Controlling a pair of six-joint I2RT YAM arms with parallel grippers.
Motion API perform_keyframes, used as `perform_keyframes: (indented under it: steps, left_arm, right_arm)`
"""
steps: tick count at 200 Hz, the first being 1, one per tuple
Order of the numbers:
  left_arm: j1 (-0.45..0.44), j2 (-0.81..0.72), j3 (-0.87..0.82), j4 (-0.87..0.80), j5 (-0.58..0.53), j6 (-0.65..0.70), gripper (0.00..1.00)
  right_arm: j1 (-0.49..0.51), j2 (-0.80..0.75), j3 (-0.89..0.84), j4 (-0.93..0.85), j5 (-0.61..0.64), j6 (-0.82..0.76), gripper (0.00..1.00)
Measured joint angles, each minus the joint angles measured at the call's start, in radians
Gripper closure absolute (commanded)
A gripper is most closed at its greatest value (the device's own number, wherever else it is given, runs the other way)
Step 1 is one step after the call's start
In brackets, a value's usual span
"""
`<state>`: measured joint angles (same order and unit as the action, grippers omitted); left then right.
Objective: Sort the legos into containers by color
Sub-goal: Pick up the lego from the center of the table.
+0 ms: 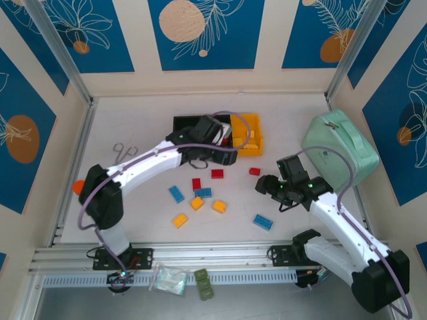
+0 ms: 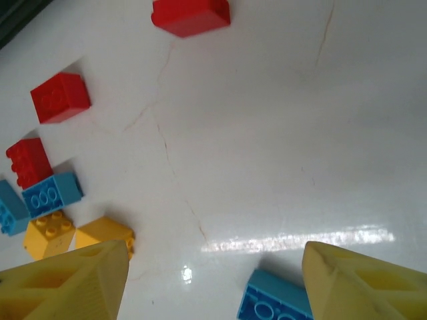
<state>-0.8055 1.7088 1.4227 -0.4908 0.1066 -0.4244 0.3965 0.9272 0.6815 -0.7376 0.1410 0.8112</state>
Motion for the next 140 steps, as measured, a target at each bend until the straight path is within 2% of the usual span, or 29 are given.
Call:
perform_keyframes:
  steps: [33,74,140]
  left_arm:
    - [0.000,-0.182,-0.252,0.040,0.017,-0.031,0.30]
    - [0.000,-0.361,-0.467,0.068,0.016,-0.095,0.28]
    - [0.000,-0.446,-0.637,0.109,0.016,-0.190,0.27]
  right_arm:
    - [0.004,0.171,0.081,0.055,0.045,-0.037,0.28]
    - [0.003,0.386,0.178,0.121,0.085,-0.077,0.28]
    - [-0.002,0.652,0.332,0.148,0.148,-0.109,0.29]
